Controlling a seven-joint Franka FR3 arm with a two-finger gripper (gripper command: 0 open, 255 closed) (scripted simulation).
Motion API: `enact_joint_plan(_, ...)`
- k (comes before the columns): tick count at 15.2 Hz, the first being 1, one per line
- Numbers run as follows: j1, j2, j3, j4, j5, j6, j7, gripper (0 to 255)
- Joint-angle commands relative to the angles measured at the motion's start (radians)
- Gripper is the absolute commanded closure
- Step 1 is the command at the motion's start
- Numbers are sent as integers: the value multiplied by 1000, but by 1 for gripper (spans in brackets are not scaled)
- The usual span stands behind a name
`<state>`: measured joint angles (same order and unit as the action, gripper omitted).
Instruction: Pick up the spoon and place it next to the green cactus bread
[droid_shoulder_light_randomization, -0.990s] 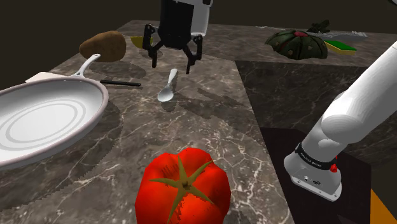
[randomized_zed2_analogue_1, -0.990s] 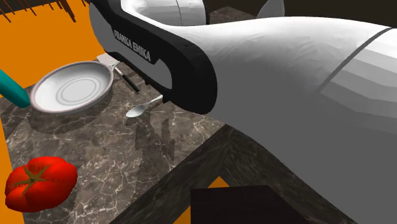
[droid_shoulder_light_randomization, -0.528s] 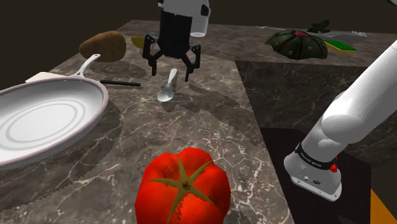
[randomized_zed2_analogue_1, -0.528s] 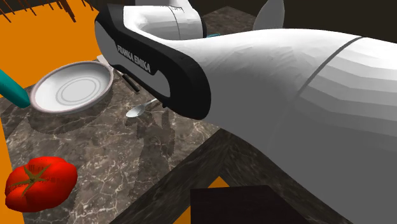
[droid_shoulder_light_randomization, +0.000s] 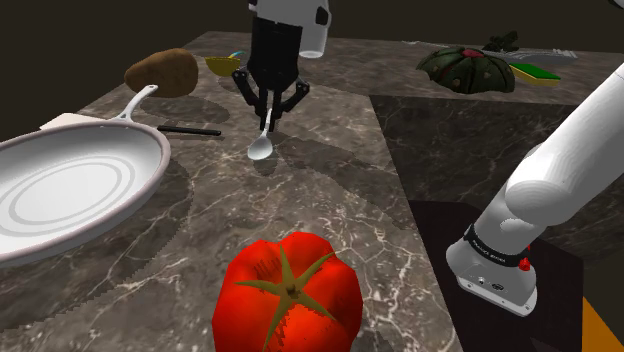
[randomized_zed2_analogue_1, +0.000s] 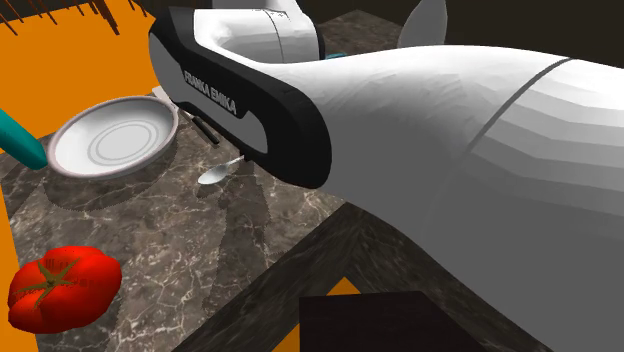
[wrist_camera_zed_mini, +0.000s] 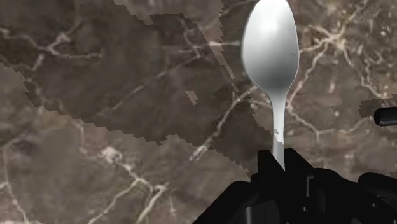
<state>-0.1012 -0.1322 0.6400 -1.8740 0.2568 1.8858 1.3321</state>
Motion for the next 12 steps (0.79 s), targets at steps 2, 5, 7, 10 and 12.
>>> enact_joint_plan(2,0,1,0,-1,0,1,-1,255)
enact_joint_plan(5,0,2,0,0,0,1,0,255)
enact_joint_plan(7,0,2,0,13,-1,-12,2,255)
enact_joint_plan(10,-2,4,-2,55,-5,-52,10,255)
enact_joint_plan(12,-3,8,-3,85,-9,-78,16,255)
